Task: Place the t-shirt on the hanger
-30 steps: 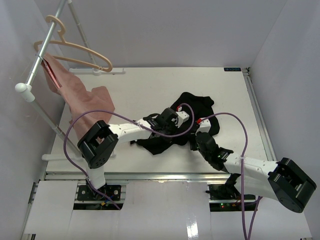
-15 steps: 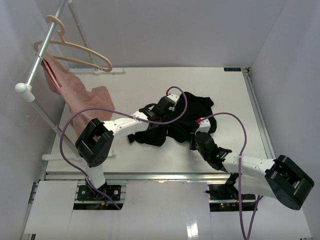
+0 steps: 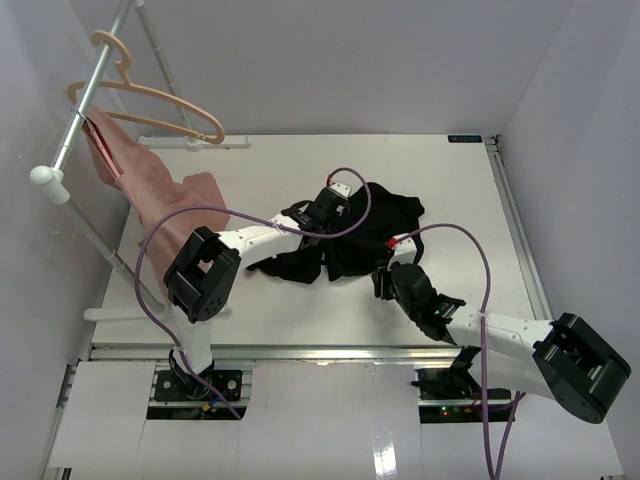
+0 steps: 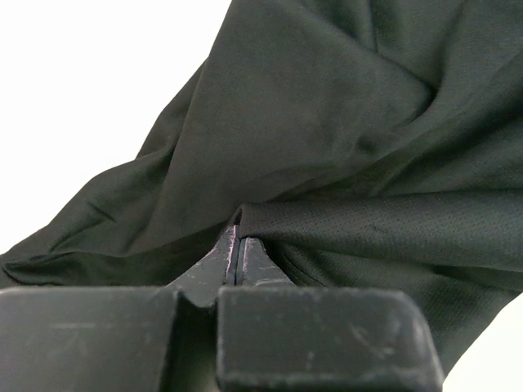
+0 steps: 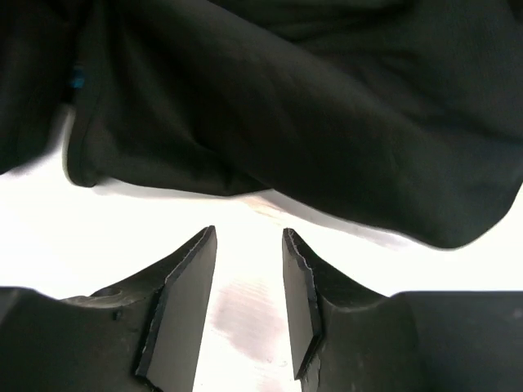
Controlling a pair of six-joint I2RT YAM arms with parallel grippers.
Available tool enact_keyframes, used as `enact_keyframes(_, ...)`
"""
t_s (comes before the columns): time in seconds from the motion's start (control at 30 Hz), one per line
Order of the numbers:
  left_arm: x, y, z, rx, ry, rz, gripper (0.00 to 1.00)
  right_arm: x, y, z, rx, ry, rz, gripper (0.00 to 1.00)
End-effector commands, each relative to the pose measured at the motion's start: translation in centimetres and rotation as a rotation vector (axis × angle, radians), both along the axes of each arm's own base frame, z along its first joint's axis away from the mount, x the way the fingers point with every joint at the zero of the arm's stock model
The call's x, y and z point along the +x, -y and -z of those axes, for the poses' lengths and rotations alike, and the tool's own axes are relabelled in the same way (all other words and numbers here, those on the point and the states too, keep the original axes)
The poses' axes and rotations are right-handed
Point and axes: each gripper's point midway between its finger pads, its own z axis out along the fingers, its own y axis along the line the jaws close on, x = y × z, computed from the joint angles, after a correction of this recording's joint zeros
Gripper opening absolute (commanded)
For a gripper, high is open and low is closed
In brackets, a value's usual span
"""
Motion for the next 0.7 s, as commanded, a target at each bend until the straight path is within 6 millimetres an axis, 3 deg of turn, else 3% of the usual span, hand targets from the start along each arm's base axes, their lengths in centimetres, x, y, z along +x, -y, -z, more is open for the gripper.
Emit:
enact_keyframes(0.0,-0.6,1.5,-3.3,-0.100,0.021,0.057,0.00,0.9,-3.6,-4.0,0.046,0.134,-0.159,0.51)
enact_keyframes(0.27,-1.7,2.6,-6.4,-0.193,-0.007,0.094,0.00,1.7,-7.8,-5.7,0.088,0.181,-0.227,0.52)
enact_keyframes(0.67,-2.0,2.4,-6.9,-0.215,-0.038,0.076,0.00,3.3,-10.7,-4.7,0.147,0.187,-0.104,0.51)
